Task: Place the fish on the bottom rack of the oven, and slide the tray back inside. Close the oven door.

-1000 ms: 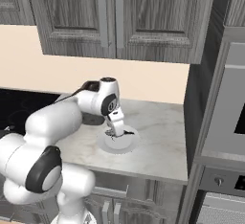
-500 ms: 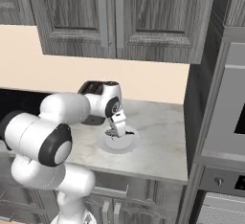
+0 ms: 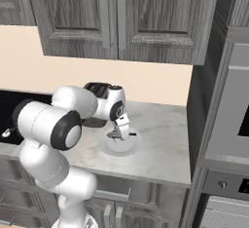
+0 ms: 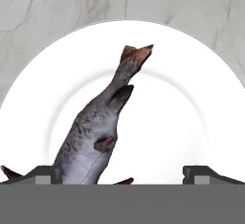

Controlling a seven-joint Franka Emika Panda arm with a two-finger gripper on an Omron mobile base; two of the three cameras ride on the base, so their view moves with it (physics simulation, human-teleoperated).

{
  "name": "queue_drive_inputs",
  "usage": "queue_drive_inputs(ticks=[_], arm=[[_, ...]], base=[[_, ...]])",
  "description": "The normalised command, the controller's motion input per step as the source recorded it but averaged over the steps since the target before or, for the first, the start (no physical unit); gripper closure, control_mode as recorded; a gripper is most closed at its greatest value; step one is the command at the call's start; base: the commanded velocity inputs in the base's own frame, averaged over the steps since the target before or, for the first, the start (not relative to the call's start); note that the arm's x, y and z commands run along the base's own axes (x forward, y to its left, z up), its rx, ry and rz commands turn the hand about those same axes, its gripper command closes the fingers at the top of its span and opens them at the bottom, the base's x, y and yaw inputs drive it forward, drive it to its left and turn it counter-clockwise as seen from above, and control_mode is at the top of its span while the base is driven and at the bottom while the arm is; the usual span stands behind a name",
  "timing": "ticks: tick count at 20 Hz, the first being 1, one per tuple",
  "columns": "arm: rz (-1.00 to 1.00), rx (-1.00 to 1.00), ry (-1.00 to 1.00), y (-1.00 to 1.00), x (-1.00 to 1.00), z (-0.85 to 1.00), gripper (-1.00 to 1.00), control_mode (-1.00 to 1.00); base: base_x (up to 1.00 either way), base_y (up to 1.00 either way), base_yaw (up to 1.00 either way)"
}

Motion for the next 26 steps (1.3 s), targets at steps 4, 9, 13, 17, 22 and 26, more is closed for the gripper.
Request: queue_drive_inputs(ticks=[4, 9, 13, 17, 22, 26], arm=[[-0.02, 0.00, -0.03, -0.12, 0.21, -0.18, -1.00, -1.00], [-0.02, 0.00, -0.02, -0.05, 0.24, -0.18, -1.00, -1.00], [-0.03, 0.00, -0.03, 0.00, 0.40, -0.24, -1.00, -1.00], [-0.03, 0.00, -0.07, 0.00, 0.34, -0.33, -1.00, -1.00], [-0.01, 0.00, -0.02, 0.00, 0.06, -0.12, 1.00, -1.00], [-0.10, 0.01, -0.02, -0.08, -0.34, 0.12, 1.00, -1.00]], base=[[0.00, 0.00, 0.00], [0.00, 0.00, 0.00], [0.00, 0.00, 0.00], [0.00, 0.00, 0.00], [0.00, 0.00, 0.00], [0.00, 0.00, 0.00]])
